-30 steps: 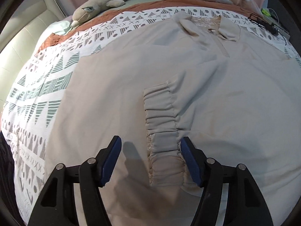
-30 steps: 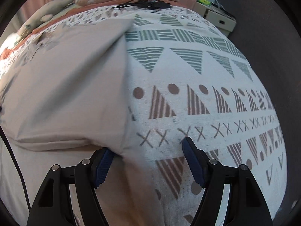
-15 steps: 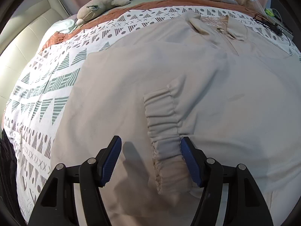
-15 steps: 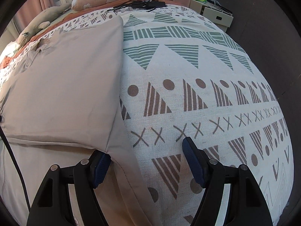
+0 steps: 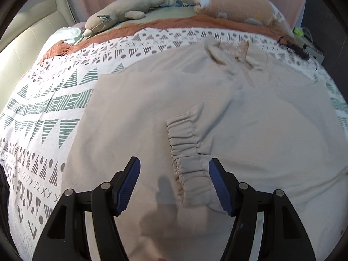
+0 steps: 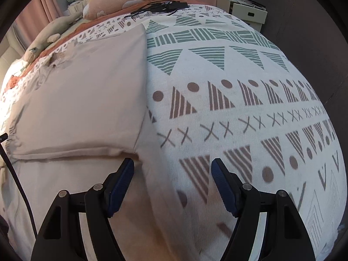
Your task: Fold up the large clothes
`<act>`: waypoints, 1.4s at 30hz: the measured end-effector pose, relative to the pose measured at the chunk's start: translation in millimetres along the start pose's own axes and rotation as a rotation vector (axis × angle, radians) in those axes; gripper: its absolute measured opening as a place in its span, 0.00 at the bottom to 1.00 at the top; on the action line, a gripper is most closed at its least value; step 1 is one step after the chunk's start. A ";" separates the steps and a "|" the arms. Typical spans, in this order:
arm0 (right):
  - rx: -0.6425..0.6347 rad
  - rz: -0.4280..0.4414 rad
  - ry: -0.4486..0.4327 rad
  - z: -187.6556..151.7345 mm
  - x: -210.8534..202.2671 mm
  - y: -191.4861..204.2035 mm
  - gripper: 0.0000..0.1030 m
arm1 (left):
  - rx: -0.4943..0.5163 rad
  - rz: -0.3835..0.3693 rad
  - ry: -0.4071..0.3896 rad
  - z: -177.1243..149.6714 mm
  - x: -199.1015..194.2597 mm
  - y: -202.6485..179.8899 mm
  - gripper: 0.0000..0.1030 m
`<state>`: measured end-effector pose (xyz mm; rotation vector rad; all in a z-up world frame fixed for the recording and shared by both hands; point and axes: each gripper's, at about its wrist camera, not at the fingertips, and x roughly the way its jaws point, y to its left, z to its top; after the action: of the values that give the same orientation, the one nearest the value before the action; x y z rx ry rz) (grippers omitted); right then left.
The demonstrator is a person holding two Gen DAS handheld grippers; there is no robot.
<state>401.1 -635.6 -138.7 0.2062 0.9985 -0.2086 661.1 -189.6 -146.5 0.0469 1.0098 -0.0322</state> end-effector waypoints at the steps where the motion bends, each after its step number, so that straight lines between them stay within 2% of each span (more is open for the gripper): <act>1: 0.002 0.008 -0.006 -2.0 -7.7 -1.9 0.69 | -0.012 -0.015 -0.010 -2.0 -9.8 2.3 0.64; 4: 0.006 0.037 -0.038 -10.4 -35.7 -7.2 0.70 | -0.030 -0.045 -0.034 -8.8 -36.4 9.3 0.66; 6: 0.007 0.053 -0.060 -19.1 -54.0 -11.1 0.70 | -0.034 -0.057 -0.046 -15.3 -54.9 12.4 0.74; 9: 0.014 0.069 -0.089 -36.4 -79.4 -17.3 0.70 | -0.033 -0.087 -0.073 -24.4 -86.7 17.6 0.79; 14: 0.028 0.106 -0.125 -69.2 -118.9 -27.5 0.70 | -0.080 -0.140 -0.136 -43.5 -138.6 33.0 0.80; 19: 0.073 0.122 -0.153 -95.4 -157.9 -40.7 0.70 | -0.099 -0.148 -0.196 -68.2 -192.6 45.4 0.80; 20: 0.084 0.120 -0.165 -100.5 -165.4 -44.0 0.70 | -0.103 -0.153 -0.210 -73.6 -203.2 48.3 0.84; 21: 0.090 0.120 -0.177 -106.9 -171.7 -45.2 0.70 | -0.108 -0.163 -0.229 -80.2 -214.9 51.1 0.95; 22: 0.090 0.115 -0.185 -113.4 -177.8 -45.4 0.70 | -0.114 -0.173 -0.251 -87.3 -226.4 53.8 1.00; 24: 0.078 0.089 -0.208 -127.7 -189.1 -42.9 0.70 | -0.116 -0.183 -0.292 -100.3 -247.7 58.5 1.00; 30: 0.042 0.099 -0.261 -166.6 -215.7 -39.4 0.70 | -0.125 -0.209 -0.359 -138.9 -299.2 81.2 1.00; 34: 0.041 0.136 -0.288 -186.8 -222.2 -43.9 0.70 | -0.145 -0.222 -0.366 -163.8 -321.7 103.8 1.00; 37: 0.031 0.142 -0.296 -200.1 -220.8 -46.3 0.70 | -0.148 -0.186 -0.396 -183.4 -336.3 117.2 1.00; 39: 0.019 0.148 -0.299 -208.6 -218.6 -46.0 0.70 | -0.168 -0.189 -0.405 -196.7 -342.3 128.1 1.00; 42: 0.030 0.182 -0.292 -218.7 -216.8 -47.7 0.70 | -0.176 -0.177 -0.374 -213.4 -340.5 141.6 1.00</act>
<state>97.7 -606.1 -73.5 0.2836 0.6831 -0.0840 306.6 -34.9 32.1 -0.2030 0.6378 -0.1095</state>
